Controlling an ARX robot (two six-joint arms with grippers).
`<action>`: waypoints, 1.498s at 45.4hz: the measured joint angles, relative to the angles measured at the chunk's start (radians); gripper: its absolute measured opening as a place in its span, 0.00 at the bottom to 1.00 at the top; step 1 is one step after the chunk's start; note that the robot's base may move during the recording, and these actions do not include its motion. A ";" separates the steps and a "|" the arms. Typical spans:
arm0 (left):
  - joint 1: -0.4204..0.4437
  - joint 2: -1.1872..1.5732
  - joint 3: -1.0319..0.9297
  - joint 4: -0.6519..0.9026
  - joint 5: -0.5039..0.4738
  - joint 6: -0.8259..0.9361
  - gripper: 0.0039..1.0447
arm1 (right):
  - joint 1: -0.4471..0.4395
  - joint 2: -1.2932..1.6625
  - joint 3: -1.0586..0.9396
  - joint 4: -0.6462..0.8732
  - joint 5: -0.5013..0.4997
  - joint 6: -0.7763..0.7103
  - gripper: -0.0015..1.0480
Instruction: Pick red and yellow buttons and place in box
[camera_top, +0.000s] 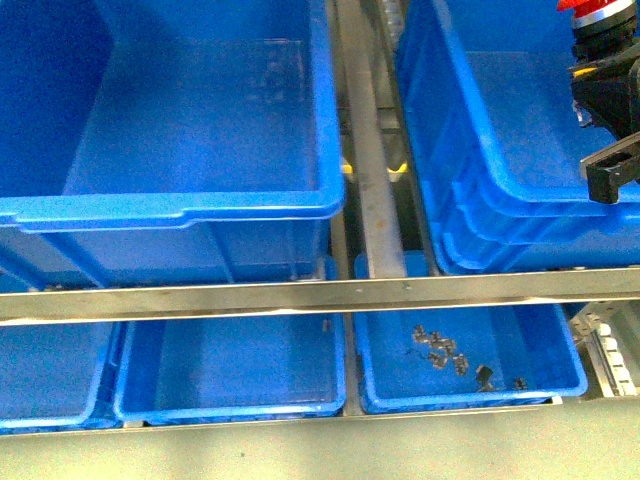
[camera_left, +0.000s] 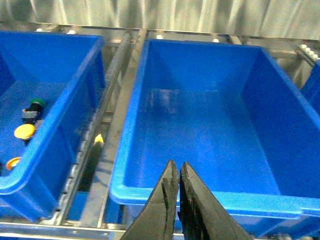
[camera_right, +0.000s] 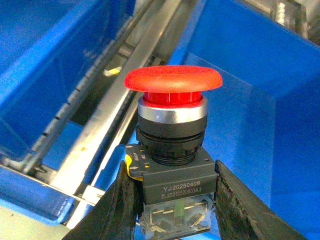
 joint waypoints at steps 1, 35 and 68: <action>0.000 -0.013 0.000 -0.011 0.000 0.000 0.02 | 0.002 0.002 0.000 0.006 0.000 0.003 0.33; 0.000 -0.237 -0.001 -0.207 0.002 0.001 0.02 | 0.031 0.062 0.042 0.024 0.038 0.027 0.33; 0.000 -0.303 -0.001 -0.284 0.002 0.001 0.02 | -0.200 0.235 0.198 0.075 -0.242 0.003 0.33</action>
